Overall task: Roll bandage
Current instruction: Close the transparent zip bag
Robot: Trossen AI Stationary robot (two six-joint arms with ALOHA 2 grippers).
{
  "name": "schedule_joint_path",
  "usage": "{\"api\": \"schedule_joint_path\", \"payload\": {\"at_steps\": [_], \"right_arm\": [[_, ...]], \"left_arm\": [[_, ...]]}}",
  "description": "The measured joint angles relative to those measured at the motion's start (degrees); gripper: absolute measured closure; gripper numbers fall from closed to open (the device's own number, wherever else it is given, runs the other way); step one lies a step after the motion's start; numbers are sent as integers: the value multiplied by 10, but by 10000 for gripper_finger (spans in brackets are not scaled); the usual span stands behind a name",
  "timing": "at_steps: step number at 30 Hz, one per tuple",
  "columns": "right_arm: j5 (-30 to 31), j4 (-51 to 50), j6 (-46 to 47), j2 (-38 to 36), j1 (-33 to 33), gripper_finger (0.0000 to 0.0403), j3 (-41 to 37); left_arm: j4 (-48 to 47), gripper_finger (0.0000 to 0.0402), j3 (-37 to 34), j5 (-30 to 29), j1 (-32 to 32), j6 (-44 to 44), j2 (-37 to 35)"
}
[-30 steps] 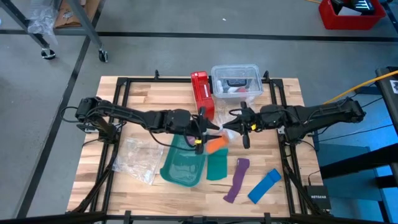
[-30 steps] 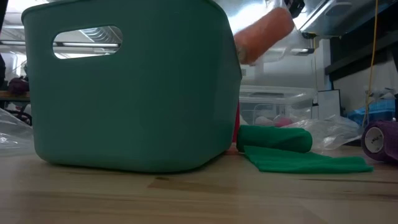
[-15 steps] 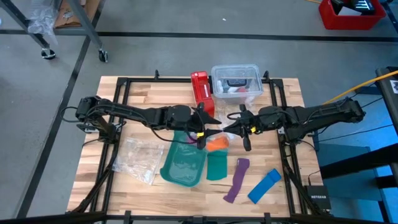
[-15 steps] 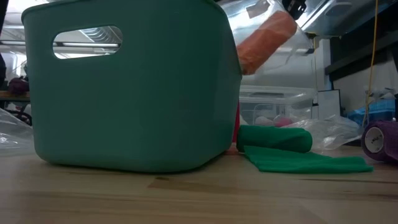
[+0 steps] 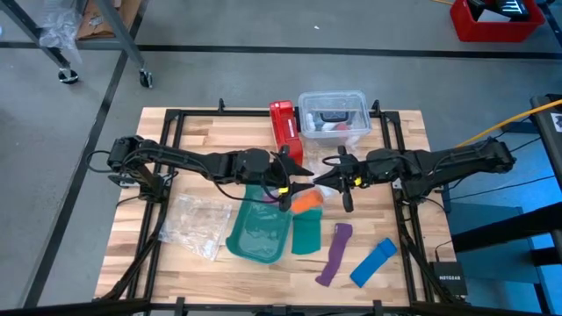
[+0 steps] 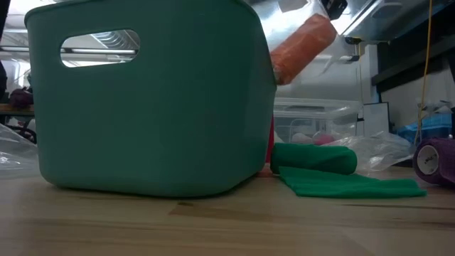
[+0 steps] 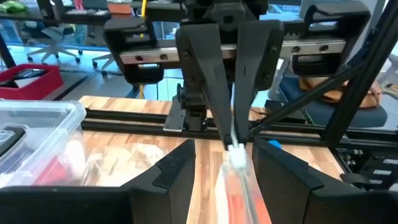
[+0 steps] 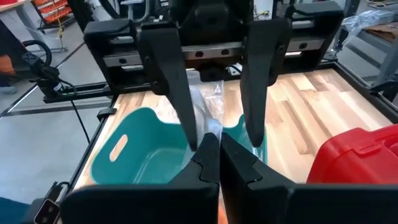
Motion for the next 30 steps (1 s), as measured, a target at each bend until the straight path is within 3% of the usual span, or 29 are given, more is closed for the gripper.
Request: {"api": "schedule_joint_path", "payload": {"at_steps": [10, 23, 30], "right_arm": [[-8, 16, 0, 19, 0, 403, 0], [-9, 7, 0, 18, 0, 403, 0], [-9, -3, 0, 18, 0, 403, 1]], "left_arm": [[-1, 262, 0, 0, 0, 0, 0], [-40, 391, 0, 0, -8, 1, 0], [-38, 380, 0, -2, -14, 1, 1]]}}
